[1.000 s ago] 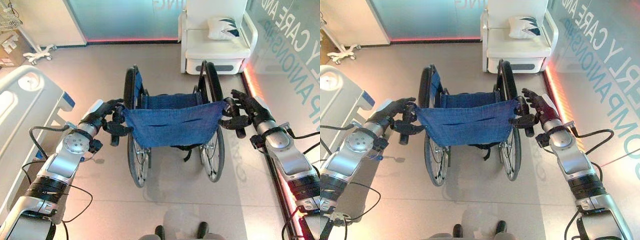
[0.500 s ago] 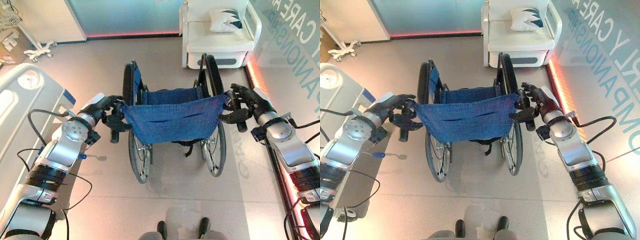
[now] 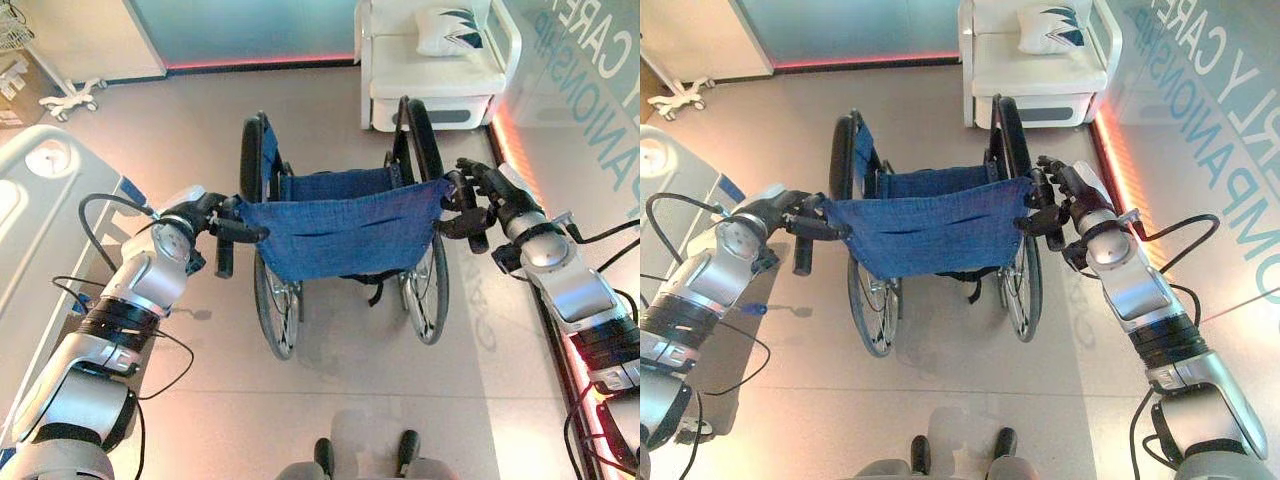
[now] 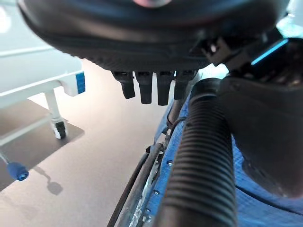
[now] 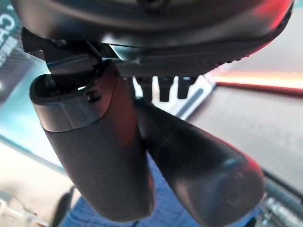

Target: Push the wheelchair next to the bed

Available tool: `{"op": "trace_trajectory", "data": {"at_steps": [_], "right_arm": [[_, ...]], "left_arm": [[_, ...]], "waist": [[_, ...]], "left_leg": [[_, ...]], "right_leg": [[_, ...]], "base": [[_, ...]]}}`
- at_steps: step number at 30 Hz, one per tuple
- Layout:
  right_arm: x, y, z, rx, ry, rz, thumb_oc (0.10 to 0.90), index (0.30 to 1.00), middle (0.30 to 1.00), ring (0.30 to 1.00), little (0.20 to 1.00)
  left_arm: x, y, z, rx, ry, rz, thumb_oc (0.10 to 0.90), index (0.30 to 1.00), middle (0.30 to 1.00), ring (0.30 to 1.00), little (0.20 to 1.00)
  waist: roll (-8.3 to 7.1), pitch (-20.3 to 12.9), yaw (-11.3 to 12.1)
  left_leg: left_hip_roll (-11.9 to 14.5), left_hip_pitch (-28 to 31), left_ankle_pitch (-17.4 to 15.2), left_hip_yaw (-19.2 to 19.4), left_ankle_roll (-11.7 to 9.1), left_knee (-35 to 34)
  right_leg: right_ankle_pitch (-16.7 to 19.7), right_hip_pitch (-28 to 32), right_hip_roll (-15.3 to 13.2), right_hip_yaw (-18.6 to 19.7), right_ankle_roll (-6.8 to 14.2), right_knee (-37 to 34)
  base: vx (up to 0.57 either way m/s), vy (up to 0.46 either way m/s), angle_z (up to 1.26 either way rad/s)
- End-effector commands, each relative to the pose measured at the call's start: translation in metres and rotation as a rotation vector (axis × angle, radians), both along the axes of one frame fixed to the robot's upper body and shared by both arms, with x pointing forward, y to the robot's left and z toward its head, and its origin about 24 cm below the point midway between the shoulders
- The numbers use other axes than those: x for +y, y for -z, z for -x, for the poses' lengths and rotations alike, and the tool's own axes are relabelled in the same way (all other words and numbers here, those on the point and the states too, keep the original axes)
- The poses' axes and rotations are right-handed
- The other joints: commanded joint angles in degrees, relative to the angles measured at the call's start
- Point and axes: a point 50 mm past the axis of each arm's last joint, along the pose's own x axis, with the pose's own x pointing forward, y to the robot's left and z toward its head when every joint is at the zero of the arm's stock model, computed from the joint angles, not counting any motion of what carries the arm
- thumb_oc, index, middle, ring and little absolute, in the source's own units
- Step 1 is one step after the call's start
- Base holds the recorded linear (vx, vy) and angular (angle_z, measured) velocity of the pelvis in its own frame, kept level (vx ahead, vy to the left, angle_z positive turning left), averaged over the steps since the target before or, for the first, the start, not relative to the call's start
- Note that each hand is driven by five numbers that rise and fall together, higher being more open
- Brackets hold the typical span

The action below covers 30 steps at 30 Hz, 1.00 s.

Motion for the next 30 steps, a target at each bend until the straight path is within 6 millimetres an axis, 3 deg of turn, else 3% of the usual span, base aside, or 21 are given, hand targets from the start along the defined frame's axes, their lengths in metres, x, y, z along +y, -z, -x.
{"op": "trace_trajectory", "data": {"at_steps": [1,7,18,28,30], "right_arm": [[-0.037,-0.005,-0.001,-0.016,0.221,0.174,0.800,0.900,0.900,0.900,0.900],[-0.036,-0.002,-0.002,0.022,0.220,0.190,0.800,0.900,0.900,0.900,0.900],[-0.046,-0.004,-0.005,0.113,0.312,0.210,0.800,0.900,0.900,0.900,0.900],[-0.060,-0.001,-0.005,0.217,0.412,0.218,0.800,0.900,0.900,0.900,0.900],[-0.078,0.001,-0.006,0.428,0.513,0.228,0.800,0.900,0.900,0.900,0.900]], "left_arm": [[0.092,0.038,0.045,0.186,-0.462,-0.247,0.800,0.900,0.900,0.900,0.900],[0.088,0.050,0.045,0.249,-0.471,-0.231,0.800,0.900,0.900,0.900,0.900],[0.076,0.042,0.036,0.544,-0.349,-0.440,0.800,0.900,0.900,0.900,0.900],[0.071,0.036,0.028,0.563,-0.325,-0.456,0.800,0.900,0.900,0.900,0.900],[0.065,0.024,0.016,0.542,-0.301,-0.478,0.800,0.900,0.900,0.900,0.900]], "waist": [[-4.03,-0.15,1.00],[-4.45,0.53,1.14],[-4.26,1.48,0.71],[-4.07,1.45,0.80],[-4.30,1.37,1.47]], "left_leg": [[-2.62,-4.25,-1.12,1.93,0.93,5.32],[-2.67,-5.01,-1.20,2.06,0.89,6.16],[-2.71,-5.35,-1.64,2.78,1.12,7.04],[-2.76,-5.15,-1.74,2.99,1.13,6.96],[-2.70,-5.19,-1.95,2.72,1.02,7.20]], "right_leg": [[-3.98,-2.21,0.47,2.06,-0.58,8.51],[-4.10,-2.58,0.35,1.77,-0.79,9.03],[-4.19,-3.25,0.20,1.80,-0.85,10.07],[-4.22,-3.05,0.13,1.77,-0.84,10.05],[-4.19,-2.97,-0.17,1.48,-0.85,10.20]], "base": [[0.00,0.000,0.00],[0.00,0.000,0.00],[0.00,0.001,-0.01],[0.00,-0.001,-0.02],[-0.01,-0.031,-0.07]]}}
